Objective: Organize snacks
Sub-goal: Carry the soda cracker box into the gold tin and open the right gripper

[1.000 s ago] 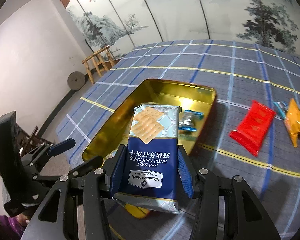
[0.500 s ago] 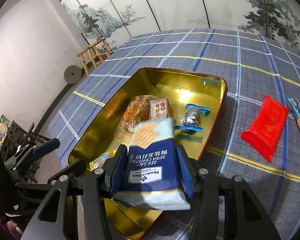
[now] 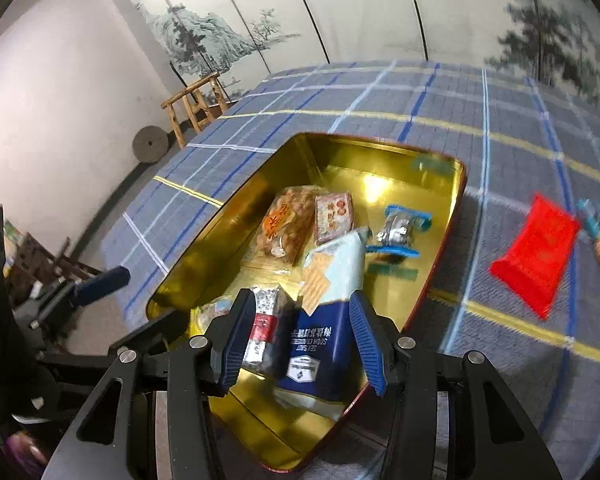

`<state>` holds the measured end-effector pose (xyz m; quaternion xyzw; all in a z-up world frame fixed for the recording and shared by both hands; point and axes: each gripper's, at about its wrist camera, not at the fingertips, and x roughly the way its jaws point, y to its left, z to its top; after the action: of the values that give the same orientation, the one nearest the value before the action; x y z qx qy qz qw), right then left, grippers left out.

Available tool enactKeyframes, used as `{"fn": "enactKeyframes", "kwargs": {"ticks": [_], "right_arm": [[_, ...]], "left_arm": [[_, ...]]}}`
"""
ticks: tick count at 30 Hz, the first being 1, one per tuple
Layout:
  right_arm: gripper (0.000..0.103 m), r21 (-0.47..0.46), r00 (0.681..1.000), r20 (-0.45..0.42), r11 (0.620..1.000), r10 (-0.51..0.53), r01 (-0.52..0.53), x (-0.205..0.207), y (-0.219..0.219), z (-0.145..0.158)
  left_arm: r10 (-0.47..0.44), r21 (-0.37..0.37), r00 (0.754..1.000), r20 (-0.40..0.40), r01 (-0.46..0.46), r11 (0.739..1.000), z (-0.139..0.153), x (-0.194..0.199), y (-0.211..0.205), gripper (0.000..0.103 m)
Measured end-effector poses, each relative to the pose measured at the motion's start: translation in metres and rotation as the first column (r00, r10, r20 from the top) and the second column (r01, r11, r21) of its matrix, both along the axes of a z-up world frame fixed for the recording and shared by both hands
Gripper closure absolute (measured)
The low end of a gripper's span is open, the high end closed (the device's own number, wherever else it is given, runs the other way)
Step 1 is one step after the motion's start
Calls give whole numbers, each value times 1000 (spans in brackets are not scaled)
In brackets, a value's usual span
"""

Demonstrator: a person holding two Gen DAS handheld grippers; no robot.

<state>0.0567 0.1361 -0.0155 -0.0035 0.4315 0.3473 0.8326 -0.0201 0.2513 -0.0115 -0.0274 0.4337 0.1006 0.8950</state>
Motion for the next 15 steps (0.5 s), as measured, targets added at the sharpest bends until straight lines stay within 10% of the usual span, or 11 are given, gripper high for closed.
{"fn": "enactKeyframes", "kwargs": {"ticks": [15], "right_arm": [[45, -210, 938, 340, 968, -62, 140, -31, -8, 37]], "left_arm": [[-13, 35, 1000, -2, 13, 999, 7, 0, -22, 19]]}}
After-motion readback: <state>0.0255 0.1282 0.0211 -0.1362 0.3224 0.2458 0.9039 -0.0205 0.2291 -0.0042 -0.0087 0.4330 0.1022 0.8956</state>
